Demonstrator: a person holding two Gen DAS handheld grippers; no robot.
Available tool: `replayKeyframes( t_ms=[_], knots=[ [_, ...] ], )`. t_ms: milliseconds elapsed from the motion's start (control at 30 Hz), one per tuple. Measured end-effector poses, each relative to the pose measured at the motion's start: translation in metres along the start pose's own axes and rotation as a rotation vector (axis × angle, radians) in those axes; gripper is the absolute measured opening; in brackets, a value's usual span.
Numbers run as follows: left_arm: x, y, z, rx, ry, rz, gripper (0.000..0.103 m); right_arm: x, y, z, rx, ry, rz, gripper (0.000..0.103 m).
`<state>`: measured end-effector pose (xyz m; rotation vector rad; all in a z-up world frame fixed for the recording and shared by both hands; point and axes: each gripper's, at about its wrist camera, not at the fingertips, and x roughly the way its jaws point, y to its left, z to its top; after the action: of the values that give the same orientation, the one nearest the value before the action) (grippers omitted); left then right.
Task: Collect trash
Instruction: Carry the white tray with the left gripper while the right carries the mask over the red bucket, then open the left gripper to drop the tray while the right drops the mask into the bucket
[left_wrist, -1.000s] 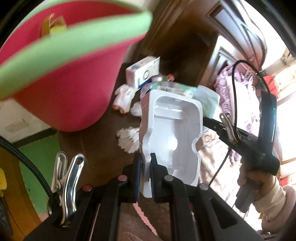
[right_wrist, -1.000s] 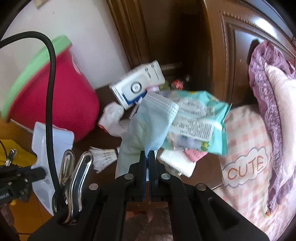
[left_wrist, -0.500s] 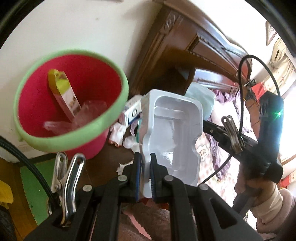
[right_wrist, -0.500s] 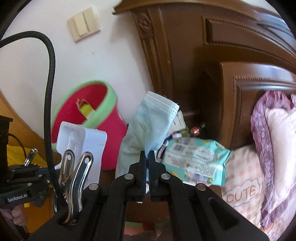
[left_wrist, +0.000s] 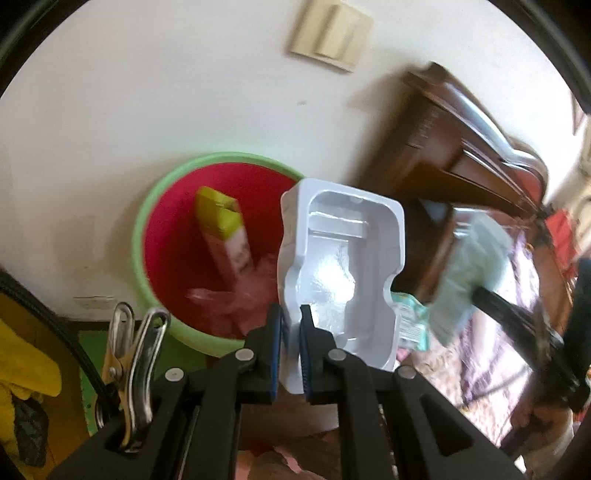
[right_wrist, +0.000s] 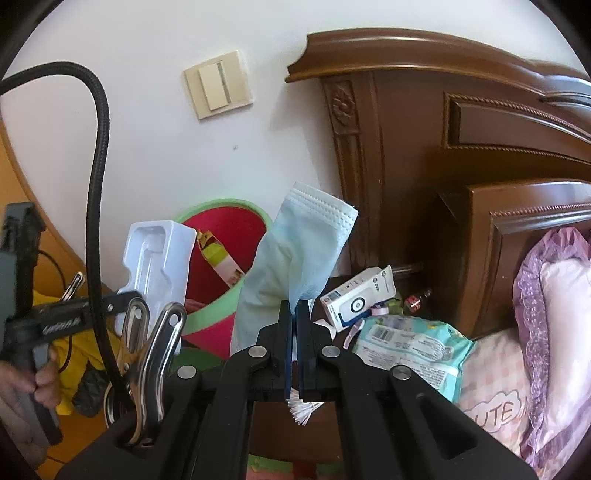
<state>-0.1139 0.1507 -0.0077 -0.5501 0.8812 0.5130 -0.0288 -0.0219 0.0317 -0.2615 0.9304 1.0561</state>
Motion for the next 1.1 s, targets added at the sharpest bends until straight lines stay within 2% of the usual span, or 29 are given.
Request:
replayKeyframes(
  t_ms=[333, 500, 633, 800, 1100],
  knots=[
    [0.035, 0.029, 0.013, -0.068, 0.037, 0.084, 0.009, -0.003, 0.005, 0.003, -0.001, -0.001, -0.003, 0.002],
    [0.046, 0.031, 0.016, -0.092, 0.056, 0.088, 0.010, -0.003, 0.005, 0.002, -0.004, 0.008, -0.005, 0.002],
    [0.048, 0.035, 0.016, -0.106, 0.073, 0.095, 0.010, -0.001, 0.006, 0.003, -0.009, 0.013, -0.002, 0.002],
    [0.042, 0.032, 0.017, -0.111, 0.062, 0.092, 0.017, 0.002, 0.011, 0.004, -0.016, 0.014, 0.010, 0.002],
    [0.030, 0.035, 0.019, -0.113, 0.048, 0.095, 0.017, 0.009, 0.026, 0.009, -0.040, 0.002, 0.043, 0.002]
  ],
)
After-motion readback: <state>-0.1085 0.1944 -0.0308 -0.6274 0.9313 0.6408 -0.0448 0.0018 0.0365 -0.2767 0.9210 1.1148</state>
